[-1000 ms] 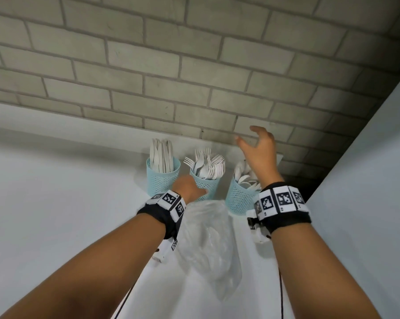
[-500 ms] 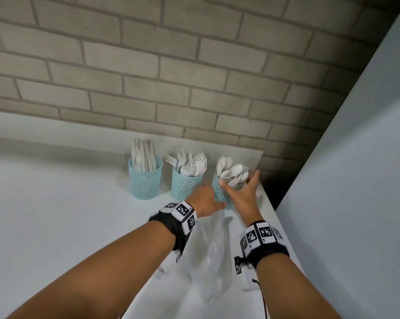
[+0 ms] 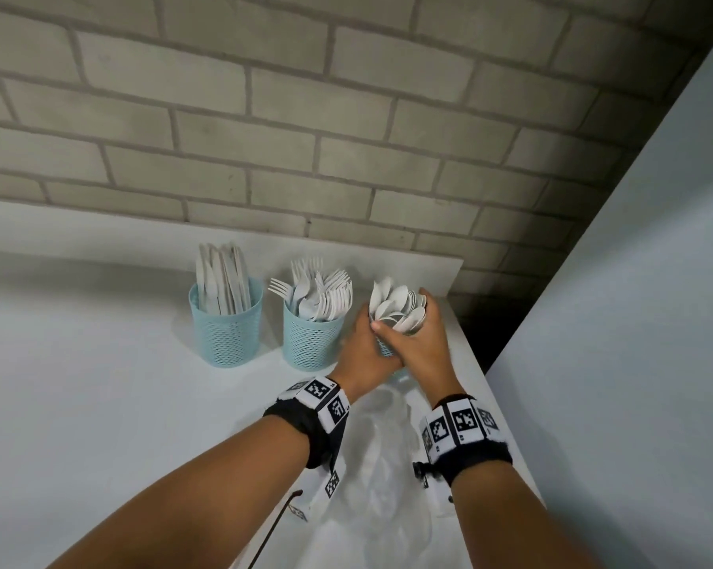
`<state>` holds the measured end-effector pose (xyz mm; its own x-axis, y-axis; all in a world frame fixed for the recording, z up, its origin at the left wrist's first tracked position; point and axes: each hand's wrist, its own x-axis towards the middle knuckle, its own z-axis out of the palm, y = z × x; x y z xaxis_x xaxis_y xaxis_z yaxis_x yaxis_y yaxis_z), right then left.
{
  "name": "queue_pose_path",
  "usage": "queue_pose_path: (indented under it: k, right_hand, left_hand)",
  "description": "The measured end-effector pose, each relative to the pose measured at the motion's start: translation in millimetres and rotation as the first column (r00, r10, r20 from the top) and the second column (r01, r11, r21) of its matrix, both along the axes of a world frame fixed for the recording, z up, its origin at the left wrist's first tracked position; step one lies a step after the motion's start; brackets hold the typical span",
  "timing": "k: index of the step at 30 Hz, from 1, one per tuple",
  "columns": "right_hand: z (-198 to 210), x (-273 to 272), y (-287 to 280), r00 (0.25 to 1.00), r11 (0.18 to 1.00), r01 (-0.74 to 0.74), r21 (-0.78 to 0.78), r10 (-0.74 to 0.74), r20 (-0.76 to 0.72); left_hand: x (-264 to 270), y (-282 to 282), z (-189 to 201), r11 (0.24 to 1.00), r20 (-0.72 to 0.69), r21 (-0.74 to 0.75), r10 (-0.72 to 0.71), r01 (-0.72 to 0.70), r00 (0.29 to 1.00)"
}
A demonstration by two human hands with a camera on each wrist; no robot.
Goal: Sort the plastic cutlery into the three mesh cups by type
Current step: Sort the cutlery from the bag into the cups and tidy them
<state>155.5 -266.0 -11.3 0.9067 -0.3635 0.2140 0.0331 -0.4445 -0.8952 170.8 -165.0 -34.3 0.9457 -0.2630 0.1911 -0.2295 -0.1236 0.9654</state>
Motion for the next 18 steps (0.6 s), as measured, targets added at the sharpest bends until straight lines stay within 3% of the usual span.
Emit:
queue_pose_path:
  k: [5, 9, 12, 14, 16, 18]
  right_hand:
    - [7, 1, 1, 0.998, 0.996, -0.024, -0.084, 0.028, 0.048]
    - [20, 15, -1, 0.999, 0.995, 0.019, -0.100, -0.017, 0.028]
    - [32, 23, 3, 0.994, 0.989, -0.109, -0.096, 0.109, -0.008]
    - [33, 25, 8, 0.981, 0.949, -0.193, -0.250, 0.189, -0.037]
    - [31, 27, 10, 0.991, 0.937, -0.120, -0.328, 0.134, 0.018]
    - [28, 26, 9, 0.994, 0.959, -0.002, -0.282, 0.033, 0.105]
  left_hand:
    - [5, -10, 2, 0.995, -0.014, -0.034, 0.096, -0.096, 0.995]
    - [6, -7, 0, 0.997, 0.020, -0.016, 0.079, -0.079, 0.997]
    - [11, -5, -5, 0.998, 0.024, 0.024, 0.060, -0.060, 0.998]
    - [15, -5, -6, 0.995, 0.036, 0.073, 0.065, -0.067, 0.997]
    - [17, -4, -6, 0.993, 0.036, 0.098, 0.068, -0.071, 0.997]
    - [17, -3, -7, 0.992, 0.034, 0.102, 0.071, -0.074, 0.997]
